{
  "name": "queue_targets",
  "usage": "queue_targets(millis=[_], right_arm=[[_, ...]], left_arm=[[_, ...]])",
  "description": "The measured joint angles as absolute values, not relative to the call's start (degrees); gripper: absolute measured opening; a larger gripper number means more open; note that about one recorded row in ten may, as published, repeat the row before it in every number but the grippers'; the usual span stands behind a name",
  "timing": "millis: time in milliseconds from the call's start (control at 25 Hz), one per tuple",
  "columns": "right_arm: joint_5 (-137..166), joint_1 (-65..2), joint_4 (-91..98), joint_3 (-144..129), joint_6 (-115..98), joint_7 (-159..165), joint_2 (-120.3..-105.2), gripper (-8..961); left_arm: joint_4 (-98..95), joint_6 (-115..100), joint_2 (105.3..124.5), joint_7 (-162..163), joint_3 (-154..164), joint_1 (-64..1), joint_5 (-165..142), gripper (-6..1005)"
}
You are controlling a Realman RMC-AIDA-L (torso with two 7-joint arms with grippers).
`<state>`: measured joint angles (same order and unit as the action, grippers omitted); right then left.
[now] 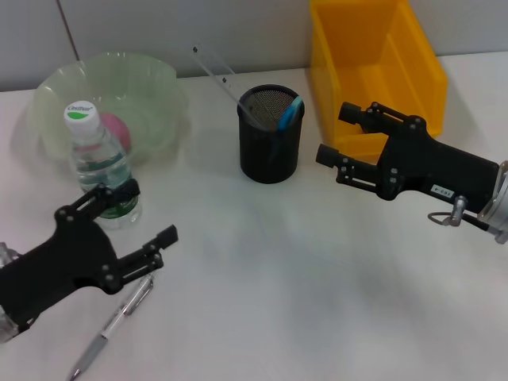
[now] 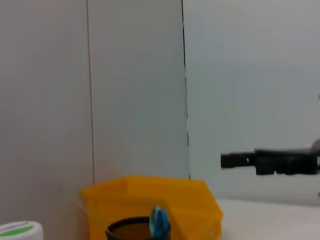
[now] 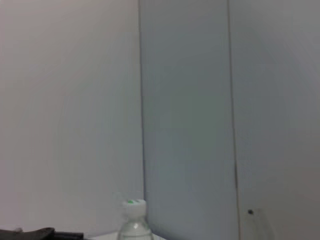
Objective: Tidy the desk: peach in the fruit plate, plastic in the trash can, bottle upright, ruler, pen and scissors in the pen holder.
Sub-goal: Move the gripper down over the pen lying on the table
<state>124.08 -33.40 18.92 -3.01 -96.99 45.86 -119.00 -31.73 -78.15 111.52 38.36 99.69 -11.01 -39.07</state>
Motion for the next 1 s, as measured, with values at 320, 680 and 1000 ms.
queue_targets(millis=[320, 680, 1000], right_arm=[[124.2, -33.6, 20.5, -5.0, -95.8, 46.5, -119.0, 757], [124.2, -32.8, 24.3, -14.9, -94.8, 51.8, -119.02, 757], [124.2, -28.5, 34.0, -25.2, -99.1, 61.3, -119.06, 758]], left_arm=[[-46.5, -68.1, 112.23, 46.6, 97.3, -5.1, -50.2, 811], [-78.4, -60.0, 118.34, 97.0, 87.0, 2.4, -100.9, 810], [-90.5, -66.0, 118.38, 125.4, 90.1, -0.1, -125.1, 810]])
